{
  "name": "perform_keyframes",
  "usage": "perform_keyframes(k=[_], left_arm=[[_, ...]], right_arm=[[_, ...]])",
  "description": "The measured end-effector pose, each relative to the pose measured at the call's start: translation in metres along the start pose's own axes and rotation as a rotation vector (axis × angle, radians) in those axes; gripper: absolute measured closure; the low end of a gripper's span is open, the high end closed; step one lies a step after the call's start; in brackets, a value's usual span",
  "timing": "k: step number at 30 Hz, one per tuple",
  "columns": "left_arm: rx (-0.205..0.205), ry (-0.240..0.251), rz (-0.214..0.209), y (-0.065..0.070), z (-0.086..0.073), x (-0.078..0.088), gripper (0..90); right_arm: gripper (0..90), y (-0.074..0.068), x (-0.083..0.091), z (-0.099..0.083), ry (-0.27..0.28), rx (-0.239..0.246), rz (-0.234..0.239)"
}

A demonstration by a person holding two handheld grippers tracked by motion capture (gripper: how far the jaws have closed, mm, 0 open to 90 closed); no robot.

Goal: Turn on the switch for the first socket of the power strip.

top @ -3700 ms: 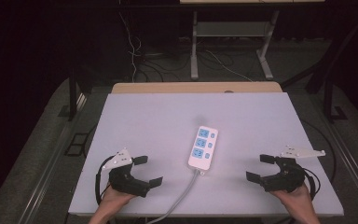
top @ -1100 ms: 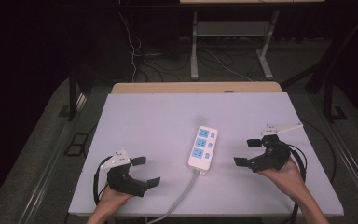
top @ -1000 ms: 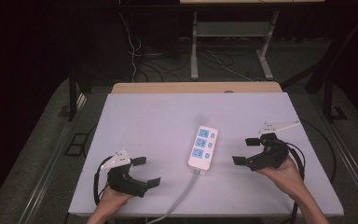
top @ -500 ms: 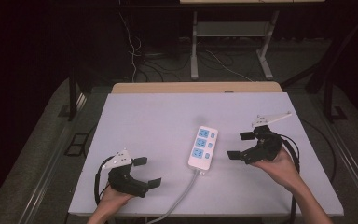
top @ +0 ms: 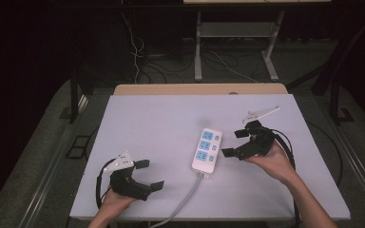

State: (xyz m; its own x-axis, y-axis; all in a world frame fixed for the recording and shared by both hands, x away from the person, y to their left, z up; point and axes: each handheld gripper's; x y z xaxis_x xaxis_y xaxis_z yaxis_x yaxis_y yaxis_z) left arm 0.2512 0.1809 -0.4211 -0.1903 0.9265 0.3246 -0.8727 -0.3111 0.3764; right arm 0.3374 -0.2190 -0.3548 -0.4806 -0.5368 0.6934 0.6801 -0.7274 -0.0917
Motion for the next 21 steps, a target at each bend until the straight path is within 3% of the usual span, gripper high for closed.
perform_keyframes(k=[21], left_arm=[[0.0,-0.013,0.01,-0.002,0.0,0.001,0.0]], right_arm=[[0.1,-0.004,-0.027,0.012,-0.057,0.029,0.015]])
Point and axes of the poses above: each handheld gripper's, and its own axes: x roughly backward along the jaws, z roughly out of its top, y roughly to its right, and after that the axes turned 15 degrees about -z, right-handed
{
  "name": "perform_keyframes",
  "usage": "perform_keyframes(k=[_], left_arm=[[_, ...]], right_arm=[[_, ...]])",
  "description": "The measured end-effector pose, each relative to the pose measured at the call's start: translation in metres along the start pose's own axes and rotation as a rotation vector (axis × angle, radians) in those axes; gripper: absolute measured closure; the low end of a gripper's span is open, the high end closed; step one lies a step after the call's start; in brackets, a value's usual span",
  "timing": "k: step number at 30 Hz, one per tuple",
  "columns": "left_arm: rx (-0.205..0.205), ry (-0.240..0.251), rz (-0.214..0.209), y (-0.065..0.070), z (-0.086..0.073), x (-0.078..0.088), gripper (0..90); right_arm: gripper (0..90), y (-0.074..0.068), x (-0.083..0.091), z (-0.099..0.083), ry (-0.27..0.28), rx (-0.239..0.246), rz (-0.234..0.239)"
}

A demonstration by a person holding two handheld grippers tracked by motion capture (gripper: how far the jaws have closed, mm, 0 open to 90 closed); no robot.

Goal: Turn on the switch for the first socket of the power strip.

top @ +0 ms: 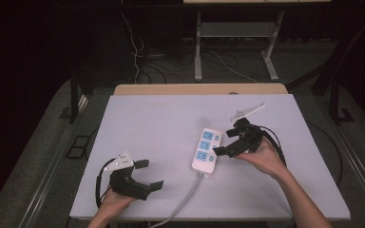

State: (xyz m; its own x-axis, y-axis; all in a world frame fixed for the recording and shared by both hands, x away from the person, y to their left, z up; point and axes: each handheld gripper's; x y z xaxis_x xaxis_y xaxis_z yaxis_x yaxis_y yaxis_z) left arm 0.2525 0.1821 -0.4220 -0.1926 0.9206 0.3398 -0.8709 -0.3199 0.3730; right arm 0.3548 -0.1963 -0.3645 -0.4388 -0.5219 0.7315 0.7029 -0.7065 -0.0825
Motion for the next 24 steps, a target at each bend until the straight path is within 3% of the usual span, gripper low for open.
perform_keyframes(k=[15,17,19,21,24], left_arm=[[0.003,-0.012,0.006,-0.002,0.0,0.0,0.0],[0.003,-0.012,0.007,-0.002,0.0,0.0,0.0],[0.004,-0.012,0.007,-0.002,0.0,0.001,0.0],[0.005,-0.013,0.008,-0.002,-0.001,0.001,0.0],[0.003,-0.015,0.007,-0.002,0.0,0.001,0.0]], right_arm=[[0.3,-0.001,-0.025,0.0,-0.062,0.016,0.024],[6.2,0.0,-0.027,0.0,-0.064,0.023,0.035],[6.7,0.001,-0.029,0.0,-0.072,0.013,0.04],[17.2,0.001,-0.032,-0.001,-0.078,0.019,0.05],[23.1,0.001,-0.036,-0.001,-0.085,0.022,0.053]])
Point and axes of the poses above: each handheld gripper's, and its own axes: x roughly backward along the jaws, z roughly out of its top, y roughly to its right, and after that the axes turned 15 degrees about -z, right-handed
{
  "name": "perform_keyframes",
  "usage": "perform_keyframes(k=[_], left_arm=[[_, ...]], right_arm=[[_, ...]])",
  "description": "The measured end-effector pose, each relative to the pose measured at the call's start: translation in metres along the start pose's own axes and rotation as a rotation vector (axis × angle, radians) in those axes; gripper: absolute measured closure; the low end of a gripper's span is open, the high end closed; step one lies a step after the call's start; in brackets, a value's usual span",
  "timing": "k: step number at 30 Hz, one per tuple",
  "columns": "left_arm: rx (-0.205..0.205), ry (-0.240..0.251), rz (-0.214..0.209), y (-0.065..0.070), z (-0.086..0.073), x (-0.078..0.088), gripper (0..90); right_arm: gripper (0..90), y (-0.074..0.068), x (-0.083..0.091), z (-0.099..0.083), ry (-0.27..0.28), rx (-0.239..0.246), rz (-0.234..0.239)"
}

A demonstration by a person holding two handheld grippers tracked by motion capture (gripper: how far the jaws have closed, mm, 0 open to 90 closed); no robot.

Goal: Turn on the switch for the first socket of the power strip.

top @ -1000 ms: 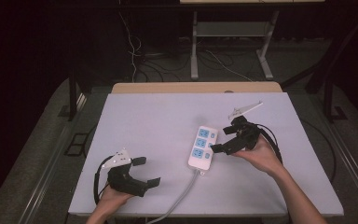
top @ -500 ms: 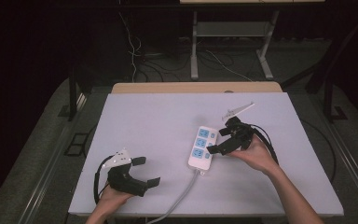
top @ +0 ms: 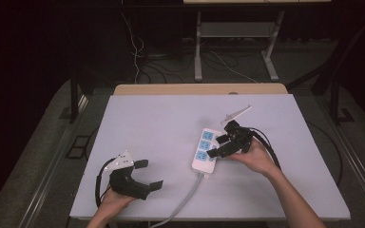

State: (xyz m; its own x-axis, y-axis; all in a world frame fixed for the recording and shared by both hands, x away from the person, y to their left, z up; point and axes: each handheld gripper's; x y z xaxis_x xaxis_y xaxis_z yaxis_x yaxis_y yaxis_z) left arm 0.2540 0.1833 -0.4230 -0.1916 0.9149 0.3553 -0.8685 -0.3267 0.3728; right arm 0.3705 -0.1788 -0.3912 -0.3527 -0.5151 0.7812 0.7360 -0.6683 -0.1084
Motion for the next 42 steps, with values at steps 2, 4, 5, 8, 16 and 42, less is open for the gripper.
perform_keyframes(k=[2,4,5,8,16,42], left_arm=[[-0.002,-0.003,-0.002,0.0,0.0,0.0,0.0],[0.0,-0.002,-0.003,0.0,0.0,0.0,0.0],[0.0,-0.003,-0.003,0.0,0.0,0.0,0.0],[-0.001,-0.002,-0.001,0.0,0.0,0.0,0.0],[0.001,0.001,0.001,0.0,0.0,0.001,0.0],[-0.003,-0.008,-0.001,0.0,-0.001,0.001,0.0]], right_arm=[[30.3,0.0,-0.002,0.0,0.004,0.004,0.011],[36.8,0.0,-0.003,0.0,0.005,0.008,0.01],[40.7,0.0,-0.004,0.0,0.005,0.008,0.008],[53.6,-0.001,-0.006,0.0,0.001,0.021,0.005],[83.6,0.0,-0.013,-0.001,-0.029,0.043,0.031],[89.9,-0.003,-0.024,-0.01,-0.062,0.068,0.04]])
Point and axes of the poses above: each handheld gripper's, and its own axes: x roughly backward along the jaws, z roughly out of its top, y roughly to its right, and after that the axes turned 15 degrees about -z, right-handed
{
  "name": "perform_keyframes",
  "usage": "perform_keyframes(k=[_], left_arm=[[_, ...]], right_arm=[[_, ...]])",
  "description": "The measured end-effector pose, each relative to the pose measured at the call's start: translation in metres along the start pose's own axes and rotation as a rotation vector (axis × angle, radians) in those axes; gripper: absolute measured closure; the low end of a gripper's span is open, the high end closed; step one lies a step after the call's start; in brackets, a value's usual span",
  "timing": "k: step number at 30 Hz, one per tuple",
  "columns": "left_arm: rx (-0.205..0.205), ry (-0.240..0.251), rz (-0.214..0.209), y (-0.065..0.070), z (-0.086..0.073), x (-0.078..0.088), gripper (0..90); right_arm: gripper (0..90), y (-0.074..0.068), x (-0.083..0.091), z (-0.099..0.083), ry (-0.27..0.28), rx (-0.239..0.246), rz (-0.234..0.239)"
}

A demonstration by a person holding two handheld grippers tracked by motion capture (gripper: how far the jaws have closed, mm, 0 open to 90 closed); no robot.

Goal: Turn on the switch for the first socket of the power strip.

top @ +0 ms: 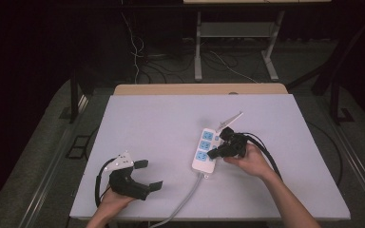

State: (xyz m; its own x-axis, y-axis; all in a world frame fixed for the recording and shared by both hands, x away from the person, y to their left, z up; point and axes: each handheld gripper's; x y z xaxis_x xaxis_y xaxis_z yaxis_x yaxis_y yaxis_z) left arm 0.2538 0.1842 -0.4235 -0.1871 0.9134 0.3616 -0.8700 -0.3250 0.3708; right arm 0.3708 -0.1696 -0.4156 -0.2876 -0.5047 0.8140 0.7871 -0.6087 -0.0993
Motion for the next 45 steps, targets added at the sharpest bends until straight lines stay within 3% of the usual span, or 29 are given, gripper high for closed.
perform_keyframes(k=[16,20,29,39,45], left_arm=[[0.003,0.003,0.006,-0.001,0.0,0.001,0.0],[0.002,-0.002,0.007,-0.001,0.0,0.0,0.0],[0.01,0.002,0.009,-0.003,-0.001,0.001,0.0],[0.012,-0.004,0.004,-0.004,-0.001,0.0,0.0],[0.01,-0.008,0.003,-0.004,-0.002,0.0,0.0]], right_arm=[[90.0,-0.004,0.0,-0.002,0.025,0.059,-0.027],[90.0,-0.009,0.0,-0.003,0.029,0.077,-0.06],[90.0,-0.007,0.0,-0.006,0.045,0.062,-0.045],[90.0,-0.005,0.002,0.002,-0.002,0.097,-0.039],[90.0,-0.001,0.006,0.005,0.02,0.074,-0.02]])
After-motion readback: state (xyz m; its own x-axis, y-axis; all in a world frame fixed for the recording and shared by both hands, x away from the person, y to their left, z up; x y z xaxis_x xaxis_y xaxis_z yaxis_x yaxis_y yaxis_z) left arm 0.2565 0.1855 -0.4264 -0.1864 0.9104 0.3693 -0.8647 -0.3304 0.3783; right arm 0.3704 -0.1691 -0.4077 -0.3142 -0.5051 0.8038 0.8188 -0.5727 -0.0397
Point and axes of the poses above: each handheld gripper's, and its own axes: x roughly backward along the jaws, z roughly out of its top, y roughly to its right, and after that the axes turned 15 degrees about -z, right-handed
